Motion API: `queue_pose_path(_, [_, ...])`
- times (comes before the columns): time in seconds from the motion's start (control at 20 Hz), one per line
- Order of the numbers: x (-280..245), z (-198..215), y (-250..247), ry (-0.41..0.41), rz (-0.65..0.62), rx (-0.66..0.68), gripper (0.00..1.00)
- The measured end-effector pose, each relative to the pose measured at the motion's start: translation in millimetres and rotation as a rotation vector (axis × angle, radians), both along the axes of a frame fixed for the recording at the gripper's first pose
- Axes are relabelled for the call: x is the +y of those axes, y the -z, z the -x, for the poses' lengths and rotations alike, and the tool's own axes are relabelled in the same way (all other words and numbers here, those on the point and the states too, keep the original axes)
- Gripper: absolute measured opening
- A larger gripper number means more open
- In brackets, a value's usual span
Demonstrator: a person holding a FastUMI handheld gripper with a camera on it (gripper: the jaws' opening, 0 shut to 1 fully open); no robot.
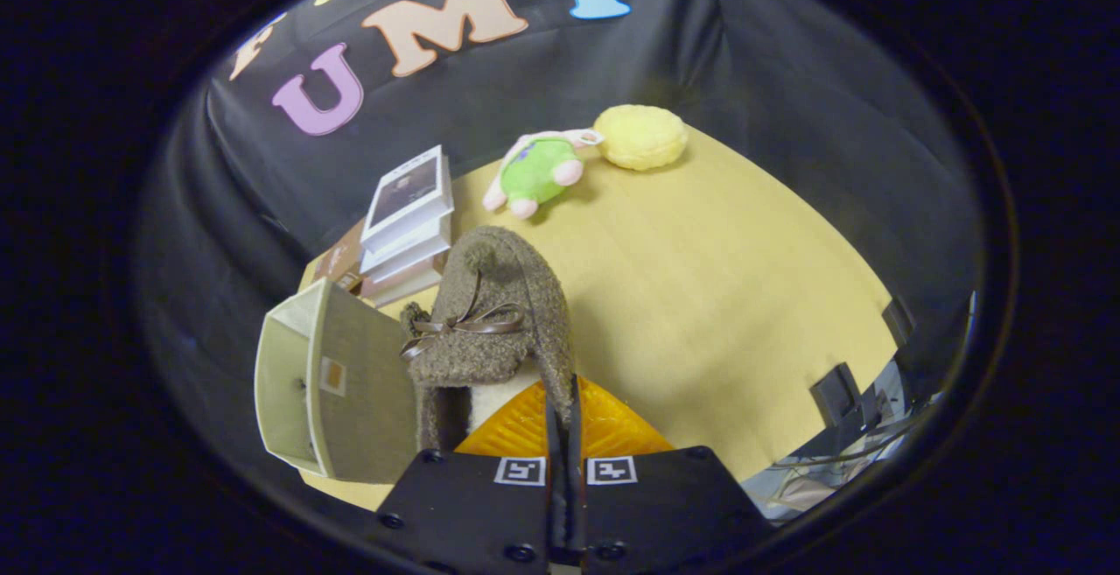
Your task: Open the storage box then place both shoes into the box .Put the left shoe in first, then the right shoe, with the right side of both shoes facing outward in a uniform manner.
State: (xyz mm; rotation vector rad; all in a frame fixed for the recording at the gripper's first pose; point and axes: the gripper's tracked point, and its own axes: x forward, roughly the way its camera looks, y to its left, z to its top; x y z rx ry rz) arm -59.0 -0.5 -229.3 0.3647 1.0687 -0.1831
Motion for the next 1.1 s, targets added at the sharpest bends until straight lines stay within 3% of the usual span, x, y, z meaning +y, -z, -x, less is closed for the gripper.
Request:
queue_pose_path(0.45, [125, -26, -67, -0.060, -0.108, -0.109, 0.04])
queue_pose_path(0.8, [212, -36, -59, -0.115, -0.171, -0.104, 0.04])
queue_pose_path(1.1, [241, -24, -12, -0.117, -0.130, -0.016, 0.04])
